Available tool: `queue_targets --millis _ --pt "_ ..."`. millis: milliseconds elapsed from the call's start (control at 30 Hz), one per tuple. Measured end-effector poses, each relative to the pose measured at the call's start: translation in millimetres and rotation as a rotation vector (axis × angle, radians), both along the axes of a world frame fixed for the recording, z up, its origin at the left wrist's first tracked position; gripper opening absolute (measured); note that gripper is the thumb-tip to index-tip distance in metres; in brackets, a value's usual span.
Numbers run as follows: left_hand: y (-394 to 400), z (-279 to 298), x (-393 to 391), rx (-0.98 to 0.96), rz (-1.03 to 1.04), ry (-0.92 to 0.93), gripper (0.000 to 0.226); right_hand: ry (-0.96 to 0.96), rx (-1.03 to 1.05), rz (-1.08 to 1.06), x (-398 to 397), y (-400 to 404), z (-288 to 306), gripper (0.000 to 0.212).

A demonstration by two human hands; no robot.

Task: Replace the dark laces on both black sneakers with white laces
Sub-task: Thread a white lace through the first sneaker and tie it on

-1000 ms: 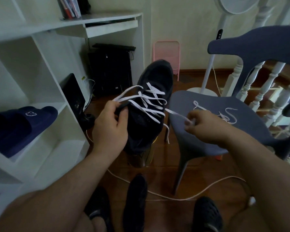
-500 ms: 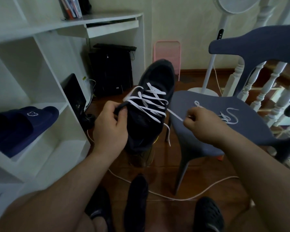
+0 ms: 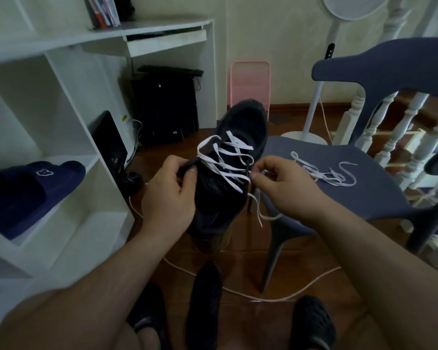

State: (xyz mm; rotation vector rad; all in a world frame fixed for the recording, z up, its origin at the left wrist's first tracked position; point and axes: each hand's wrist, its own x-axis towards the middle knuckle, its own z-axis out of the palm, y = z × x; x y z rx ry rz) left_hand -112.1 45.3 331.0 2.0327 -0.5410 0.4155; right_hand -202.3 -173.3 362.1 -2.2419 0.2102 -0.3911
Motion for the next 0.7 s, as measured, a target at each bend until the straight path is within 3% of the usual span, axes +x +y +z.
queue_targets --millis 167,333,467,600,700 --pt "2.0 4.5 6.0 -0.066 0.043 0.024 0.009 0.026 -0.051 -0.157 0.2 -11.0 7.4 0.018" --pt "10.5 8.9 12.7 -0.148 0.095 0.034 0.008 0.205 -0.080 -0.281 -5.3 -27.8 9.9 0.025" --pt "8.3 5.9 11.2 -0.143 0.077 0.050 0.010 0.219 -0.114 -0.232 -7.0 -24.2 11.3 0.011" --pt "6.2 6.5 8.3 -0.138 0.056 0.034 0.009 0.101 0.020 -0.221 -8.8 -18.8 20.1 0.010" --pt "6.8 6.2 7.2 -0.098 0.035 -0.016 0.008 -0.084 -0.040 -0.170 -9.8 -9.2 25.3 0.013"
